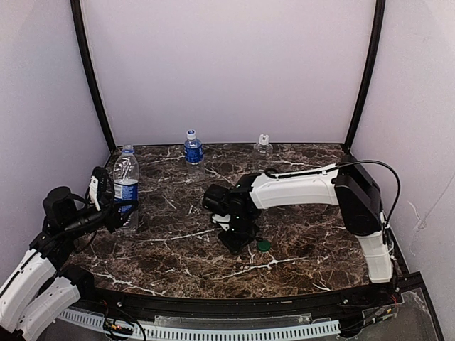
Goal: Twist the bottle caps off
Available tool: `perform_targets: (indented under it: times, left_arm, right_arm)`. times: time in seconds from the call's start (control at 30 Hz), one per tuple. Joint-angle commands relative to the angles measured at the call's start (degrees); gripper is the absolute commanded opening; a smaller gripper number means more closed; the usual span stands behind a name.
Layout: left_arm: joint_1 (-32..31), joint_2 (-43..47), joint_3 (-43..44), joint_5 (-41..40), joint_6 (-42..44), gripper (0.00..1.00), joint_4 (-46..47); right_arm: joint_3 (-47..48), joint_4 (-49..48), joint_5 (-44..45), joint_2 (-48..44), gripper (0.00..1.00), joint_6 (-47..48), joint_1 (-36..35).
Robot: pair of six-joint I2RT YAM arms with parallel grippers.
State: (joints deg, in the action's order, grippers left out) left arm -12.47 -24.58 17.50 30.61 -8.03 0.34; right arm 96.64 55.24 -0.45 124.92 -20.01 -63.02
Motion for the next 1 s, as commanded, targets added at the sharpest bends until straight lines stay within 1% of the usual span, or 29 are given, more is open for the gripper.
perform_targets:
  times: [0.0,0.03,0.07,0.13,0.17,0.2,0.23,0.27,0.37,0.43,0.5,0.53,0.6,0.67,0.7,0.73,0.77,0.87,0.97]
  left_arm:
    - [0.4,-0.1,-0.5,1.2,-0.5,0.39,1.7]
    - [0.4,-0.1,-0.5,1.3,-0.5,0.39,1.7]
    - [0.4,-0.1,-0.5,1.4,-0.5,0.39,1.7]
    - [0.4,-0.1,-0.5,1.8,-0.4,0.39,1.8]
    - [0.4,-0.1,-0.5,1.9,-0.4,0.39,1.9]
    - [0.4,-0.1,-0.5,2.2,-0.4,0.39,1.9]
    - [0.4,-0.1,-0.6,2.4,-0.5,0.39,2.1]
    - [0.4,-0.1,-0.6,3.0,-0.5,0.39,2.2]
    - [0.4,-0.3,-0.7,5.5,-0.7,0.39,3.2]
    - [0.4,-0.4,-0.9,8.0,-0.8,0.39,4.2]
    - [0.4,-0.4,-0.9,13.5,0.8,0.40,4.9]
    - [0.4,-0.4,-0.8,15.0,1.9,0.40,4.9]
    - [0.3,-0.2,-0.1,18.2,5.2,0.40,4.7]
    - [0.3,-0.2,0.8,20.1,6.9,0.41,4.7]
    - [0.3,-0.2,1.0,21.2,7.3,0.42,4.7]
    - [0.3,-0.3,1.6,21.7,8.4,0.42,4.6]
    - [0.2,-0.4,2.0,22.5,9.1,0.42,4.5]
    - [-0.2,-0.8,2.5,23.2,10.3,0.42,3.7]
    - [-0.6,-1.0,2.8,23.4,10.7,0.43,3.2]
  right_arm:
    - [-0.7,-0.8,0.2,-0.2,0.48,-1.0,-0.7]
    - [-0.2,-0.6,0.3,-0.2,0.56,-0.8,-0.9]
    - [0.2,-0.4,0.2,-0.3,0.59,-0.7,-1.0]
    - [1.5,0.2,1.6,-0.9,0.70,-0.7,-1.2]
    - [2.3,0.5,1.6,-1.3,0.71,-0.6,-1.2]
    - [3.4,0.7,1.6,-2.0,0.81,-0.3,-1.3]
    - [4.4,0.7,1.9,-2.7,0.96,0.4,-1.3]
    - [5.6,0.7,2.2,-3.8,0.98,1.2,-1.4]
    - [10.1,-2.1,2.4,-7.9,0.99,4.5,-1.4]
    - [11.6,-9.1,-0.8,-11.8,0.99,7.1,-1.4]
    - [9.9,-21.2,-9.4,-16.1,0.99,8.9,-1.4]
    - [8.0,-28.9,-13.3,-18.2,0.99,9.0,-1.4]
    - [3.1,-45.4,-19.6,-21.4,0.96,7.4,-1.4]
    - [-1.2,-60.6,-22.9,-22.6,0.92,4.7,-1.5]
    - [-1.8,-65.7,-23.4,-22.3,0.90,3.6,-1.5]
    - [-0.8,-68.1,-23.6,-20.9,0.88,3.1,-1.6]
    - [1.2,-68.6,-23.4,-19.4,0.86,3.0,-1.7]
    - [9.5,-66.1,-23.8,-14.2,0.82,4.6,-2.8]
    - [15.3,-63.3,-22.7,-10.4,0.79,6.7,-4.7]
